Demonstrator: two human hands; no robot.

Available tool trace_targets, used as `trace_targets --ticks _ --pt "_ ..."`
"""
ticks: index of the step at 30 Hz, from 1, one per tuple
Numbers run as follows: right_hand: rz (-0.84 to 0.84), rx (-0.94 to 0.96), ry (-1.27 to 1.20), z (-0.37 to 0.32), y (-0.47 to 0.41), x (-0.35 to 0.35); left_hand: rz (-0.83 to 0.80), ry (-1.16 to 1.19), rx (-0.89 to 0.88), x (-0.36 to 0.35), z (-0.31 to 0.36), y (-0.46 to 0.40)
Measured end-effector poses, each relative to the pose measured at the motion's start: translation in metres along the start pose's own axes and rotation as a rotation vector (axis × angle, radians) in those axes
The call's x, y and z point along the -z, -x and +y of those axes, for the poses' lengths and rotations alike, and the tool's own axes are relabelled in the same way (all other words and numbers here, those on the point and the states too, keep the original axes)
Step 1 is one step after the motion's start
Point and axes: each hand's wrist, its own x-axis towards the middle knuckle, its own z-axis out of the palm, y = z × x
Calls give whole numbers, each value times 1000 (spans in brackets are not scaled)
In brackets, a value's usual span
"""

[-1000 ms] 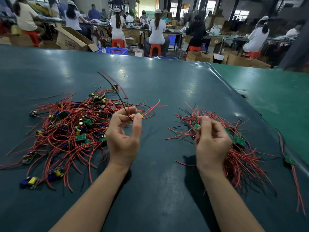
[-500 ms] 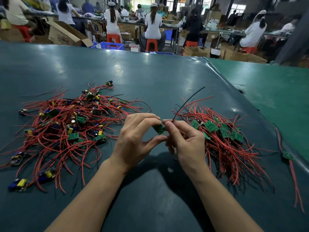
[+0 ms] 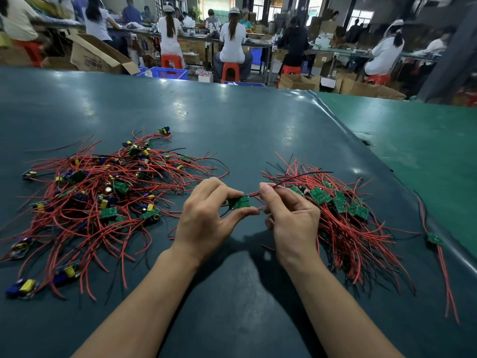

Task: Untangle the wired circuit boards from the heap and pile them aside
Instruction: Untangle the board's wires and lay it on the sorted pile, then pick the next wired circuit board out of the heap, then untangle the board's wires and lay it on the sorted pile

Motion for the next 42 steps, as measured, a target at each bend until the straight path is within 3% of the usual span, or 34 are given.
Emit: trace_targets --ticks 18,23,25,28,30,32,37,42 --pt "275 128 48 -5 -24 23 -23 13 -104 10 -7 -2" --pt "441 160 -121 -19 -30 34 135 -61 21 25 -22 -1" --pt "310 128 -114 -20 -23 30 205 -63 52 29 -24 0" --pt "-130 -30 84 -12 -3 11 220 -30 21 25 -17 1" --pt "-418 -138 140 -8 7 1 148 -3 -37 21 -10 2" --pt "-545 -194 116 -7 12 -2 56 8 -126 20 -6 2" --pt "-512 -101 138 -8 12 1 -7 36 -152 21 -3 1" --pt "-195 -49 98 -12 4 5 32 5 -109 31 -16 0"
